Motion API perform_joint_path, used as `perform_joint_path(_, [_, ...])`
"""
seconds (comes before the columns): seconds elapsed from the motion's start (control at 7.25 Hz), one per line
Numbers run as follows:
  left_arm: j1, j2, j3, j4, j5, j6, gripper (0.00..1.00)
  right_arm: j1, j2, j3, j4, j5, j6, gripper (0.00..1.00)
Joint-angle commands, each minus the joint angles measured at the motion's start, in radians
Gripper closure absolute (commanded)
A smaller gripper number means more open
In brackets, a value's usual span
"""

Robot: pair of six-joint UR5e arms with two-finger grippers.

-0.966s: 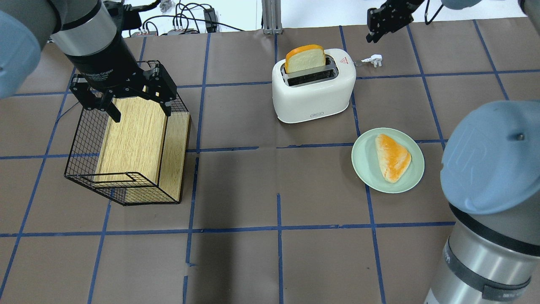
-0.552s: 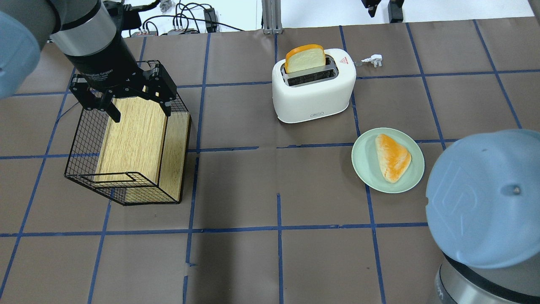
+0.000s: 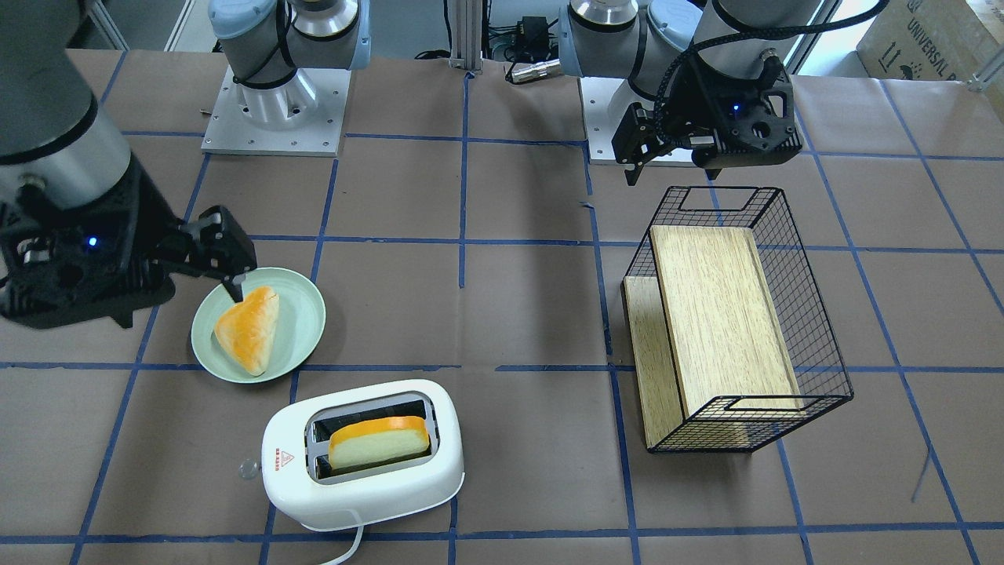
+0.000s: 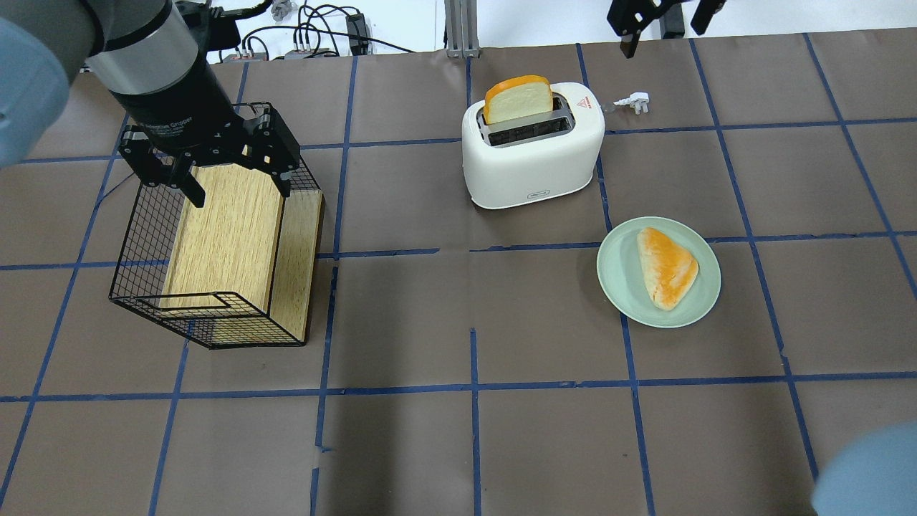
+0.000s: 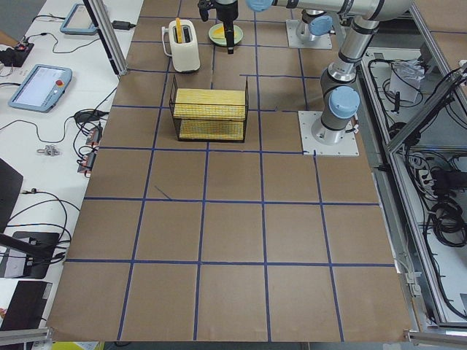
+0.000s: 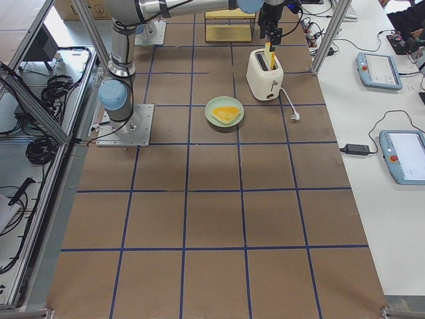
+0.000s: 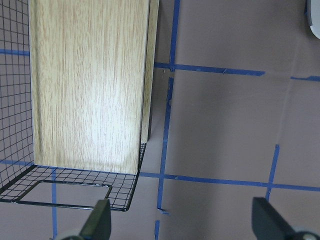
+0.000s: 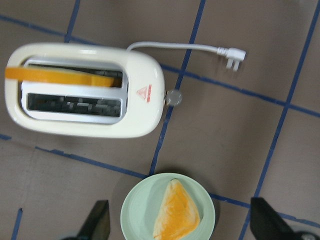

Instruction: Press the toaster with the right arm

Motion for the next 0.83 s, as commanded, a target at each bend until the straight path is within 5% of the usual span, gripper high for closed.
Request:
perform_joint_path(0.0, [0.002, 0.000, 0.000, 0.000, 0.000, 0.000, 0.00, -0.034, -0.211, 0.254, 0.005, -0.009, -0.002, 0.00])
perform_joint_path(0.69, [0.000, 0.000, 0.000, 0.000, 0.000, 0.000, 0.00, -0.051, -0.216, 0.256, -0.008, 0.001, 0.000, 0.00])
